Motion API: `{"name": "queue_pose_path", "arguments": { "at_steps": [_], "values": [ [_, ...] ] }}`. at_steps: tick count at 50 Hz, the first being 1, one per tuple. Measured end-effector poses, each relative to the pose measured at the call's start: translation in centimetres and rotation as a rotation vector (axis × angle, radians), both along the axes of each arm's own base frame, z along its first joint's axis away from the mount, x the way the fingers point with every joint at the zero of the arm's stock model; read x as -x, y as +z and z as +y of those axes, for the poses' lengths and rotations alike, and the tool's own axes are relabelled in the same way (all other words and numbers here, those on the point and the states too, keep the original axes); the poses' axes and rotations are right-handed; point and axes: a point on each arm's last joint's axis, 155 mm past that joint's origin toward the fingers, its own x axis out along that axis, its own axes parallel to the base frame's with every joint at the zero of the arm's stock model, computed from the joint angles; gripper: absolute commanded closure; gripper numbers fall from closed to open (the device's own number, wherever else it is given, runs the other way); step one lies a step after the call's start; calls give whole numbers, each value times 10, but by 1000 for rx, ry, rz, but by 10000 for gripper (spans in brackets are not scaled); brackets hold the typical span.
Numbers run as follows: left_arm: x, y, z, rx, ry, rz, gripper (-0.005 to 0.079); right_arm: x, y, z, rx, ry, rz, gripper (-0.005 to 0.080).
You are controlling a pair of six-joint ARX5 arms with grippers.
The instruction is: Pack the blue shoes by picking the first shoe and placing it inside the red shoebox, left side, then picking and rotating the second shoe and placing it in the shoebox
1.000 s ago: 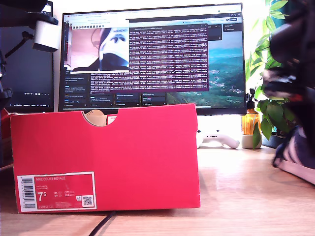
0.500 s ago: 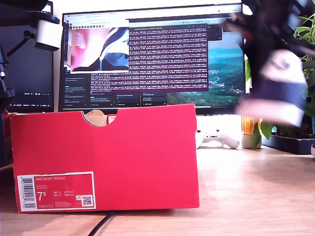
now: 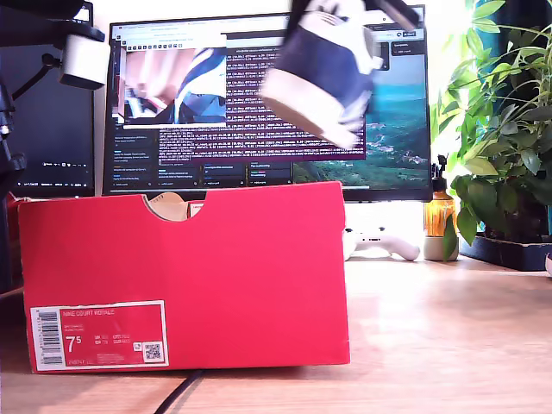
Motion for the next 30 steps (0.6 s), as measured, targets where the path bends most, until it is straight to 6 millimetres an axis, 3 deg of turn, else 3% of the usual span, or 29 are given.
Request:
{"name": "queue_pose_path", "arguments": {
  "at_steps": [10,23,30],
  "values": [
    [-1,0,-1,2,0,-3,762,-7,-11,13,-16,6,23,765],
    [-3,1,-2,10,0,-11,762,-16,-67,37,21,36,134,765],
    [-4,2,-3,14,0,-16,762,-7,-68,53,12,73,125,765]
  ]
}}
